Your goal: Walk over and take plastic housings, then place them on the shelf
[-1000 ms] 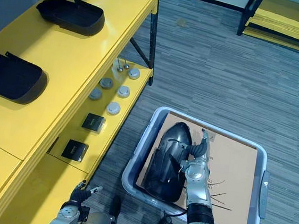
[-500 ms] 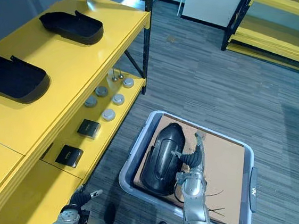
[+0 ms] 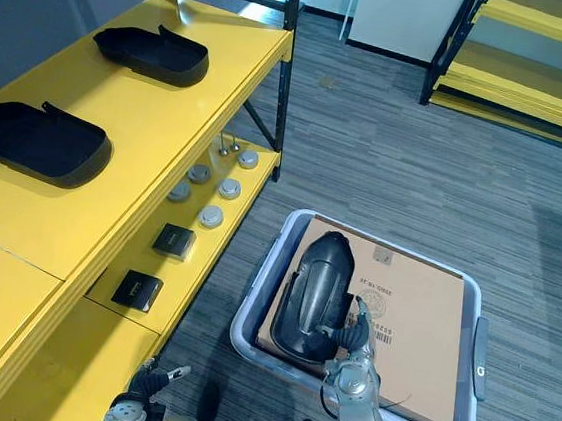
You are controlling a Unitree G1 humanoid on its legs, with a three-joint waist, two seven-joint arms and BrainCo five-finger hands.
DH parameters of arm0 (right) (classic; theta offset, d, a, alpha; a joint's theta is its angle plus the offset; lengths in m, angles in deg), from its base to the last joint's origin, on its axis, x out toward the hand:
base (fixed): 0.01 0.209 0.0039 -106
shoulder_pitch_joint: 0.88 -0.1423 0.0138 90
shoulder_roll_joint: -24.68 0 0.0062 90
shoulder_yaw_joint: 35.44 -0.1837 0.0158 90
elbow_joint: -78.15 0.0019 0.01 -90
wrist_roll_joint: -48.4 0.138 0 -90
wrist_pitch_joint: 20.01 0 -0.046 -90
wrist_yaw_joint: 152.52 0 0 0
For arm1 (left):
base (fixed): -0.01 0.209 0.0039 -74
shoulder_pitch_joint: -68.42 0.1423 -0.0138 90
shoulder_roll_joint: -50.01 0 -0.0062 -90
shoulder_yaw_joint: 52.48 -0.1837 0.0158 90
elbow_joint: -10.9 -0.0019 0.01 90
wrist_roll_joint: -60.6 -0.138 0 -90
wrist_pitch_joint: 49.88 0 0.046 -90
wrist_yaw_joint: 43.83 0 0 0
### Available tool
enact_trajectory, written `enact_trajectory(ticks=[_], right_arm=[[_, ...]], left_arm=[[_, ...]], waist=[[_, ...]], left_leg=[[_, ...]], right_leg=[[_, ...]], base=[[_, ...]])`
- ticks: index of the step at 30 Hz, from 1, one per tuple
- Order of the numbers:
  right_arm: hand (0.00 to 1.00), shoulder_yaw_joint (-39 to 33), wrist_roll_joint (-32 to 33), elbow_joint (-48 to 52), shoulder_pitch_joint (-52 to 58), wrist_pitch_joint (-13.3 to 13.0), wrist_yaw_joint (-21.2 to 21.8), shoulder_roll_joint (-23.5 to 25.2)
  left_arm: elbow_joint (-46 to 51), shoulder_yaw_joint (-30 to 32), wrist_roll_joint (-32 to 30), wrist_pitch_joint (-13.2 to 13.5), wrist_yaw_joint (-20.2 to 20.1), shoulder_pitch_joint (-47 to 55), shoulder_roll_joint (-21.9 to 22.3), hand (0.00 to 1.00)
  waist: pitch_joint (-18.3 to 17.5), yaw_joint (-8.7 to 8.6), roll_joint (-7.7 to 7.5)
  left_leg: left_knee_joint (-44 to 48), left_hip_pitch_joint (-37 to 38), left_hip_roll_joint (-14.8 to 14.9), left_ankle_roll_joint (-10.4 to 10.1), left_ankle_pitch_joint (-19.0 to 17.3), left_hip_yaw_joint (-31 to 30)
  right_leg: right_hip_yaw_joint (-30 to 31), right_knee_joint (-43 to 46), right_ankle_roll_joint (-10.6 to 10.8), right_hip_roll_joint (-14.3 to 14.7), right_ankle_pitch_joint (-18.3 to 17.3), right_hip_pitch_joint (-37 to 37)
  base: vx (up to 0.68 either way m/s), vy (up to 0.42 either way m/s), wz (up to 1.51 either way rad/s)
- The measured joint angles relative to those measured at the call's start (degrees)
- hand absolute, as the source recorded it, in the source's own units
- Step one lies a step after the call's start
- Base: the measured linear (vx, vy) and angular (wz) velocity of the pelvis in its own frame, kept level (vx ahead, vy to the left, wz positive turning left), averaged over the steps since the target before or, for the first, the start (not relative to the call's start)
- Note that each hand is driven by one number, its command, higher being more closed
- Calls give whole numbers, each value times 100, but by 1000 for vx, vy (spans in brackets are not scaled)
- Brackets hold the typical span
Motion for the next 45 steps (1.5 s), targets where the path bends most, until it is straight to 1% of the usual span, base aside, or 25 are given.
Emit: enact_trajectory(ticks=[1,5,9,14,20,24,28,31,33,34,35,38,40,42,45], right_arm=[[100,-48,0,-116,-71,10,-63,-7],[100,-232,1,-601,-354,200,-175,-3],[100,-401,208,-826,-598,207,-180,-44],[100,-418,620,-1046,-681,200,73,-49],[100,-404,914,-1045,-755,187,203,-57],[100,-375,1022,-1021,-831,171,229,-51],[100,-373,1200,-737,-805,156,264,-41],[100,-374,1272,-179,-736,125,236,-28],[100,-375,1299,413,-522,44,148,-41],[100,-375,1299,555,-483,14,137,-39],[100,-377,1295,867,-398,-41,54,-40],[100,-383,1244,1673,-215,-117,4,-78],[100,-381,1155,2093,-182,-193,-94,-77],[100,-381,1088,2642,-129,-274,-213,-84],[100,-365,931,3112,-121,-325,-259,-85]], left_arm=[[0,-1,0,0,6,2,1,0],[0,-4,4,-1,80,3,3,0],[2,-2,6,-1,92,0,-3,0],[9,0,6,-1,85,-11,-4,0],[11,3,10,-1,82,-28,-15,0],[24,5,13,-2,77,-40,-44,0],[40,12,25,-9,76,-39,-50,0],[235,7,97,-46,78,-7,-43,0],[671,-15,133,-45,85,-9,-23,0],[819,-42,135,-44,86,-2,-18,0],[1126,-157,155,-37,113,5,-12,0],[2063,-512,167,5,138,-8,36,0],[2686,-594,177,54,175,-7,117,0],[3560,-745,209,191,220,-13,236,0],[4298,-938,354,351,222,-62,284,0]], waist=[[1,1,1],[15,5,8],[45,6,-11],[80,7,-10],[116,-1,-41],[154,-1,-95],[160,-1,-106],[161,-12,-107],[160,-20,-107],[160,-23,-108],[160,-33,-106],[159,-28,-106],[157,-40,-102],[157,-89,-101],[146,-170,-82]], left_leg=[[0,-4,-3,0,0,-3],[-35,-20,-20,0,0,-44],[-113,-32,-25,2,24,-28],[-117,-35,-26,2,23,8],[-120,-9,-25,1,21,45],[-119,29,-7,1,21,54],[-120,61,-4,0,19,111],[-119,113,3,1,15,205],[-119,115,19,1,15,209],[-119,116,22,1,15,209],[-118,117,27,1,15,210],[-106,114,57,1,7,222],[-61,114,54,18,-7,216],[68,104,48,52,-78,217],[120,112,48,55,-105,221]], right_leg=[[-7,0,0,-2,0,0],[-53,-1,1,-11,0,-6],[-67,-1,1,-21,0,-65],[-33,-1,6,-28,-4,-87],[10,-1,6,-40,-4,-80],[24,-1,6,-47,-4,-44],[98,-1,11,-65,0,-45],[198,-1,16,-69,4,-43],[204,-1,15,-55,5,-44],[205,-1,15,-52,5,-44],[209,-1,15,-48,5,-45],[255,1,13,-24,4,-59],[277,2,13,-24,4,-56],[299,3,11,-29,1,-15],[309,3,5,-29,-5,6]], base=[[36,9,6],[8,1,6],[-7,1,-2],[4,0,-1],[6,0,-1],[0,0,0],[-6,3,-7],[-13,3,-14],[-6,-3,-2],[0,0,0],[-2,-8,-3],[0,-9,-5],[4,-8,-7],[5,-4,-5],[-4,-1,-2]])
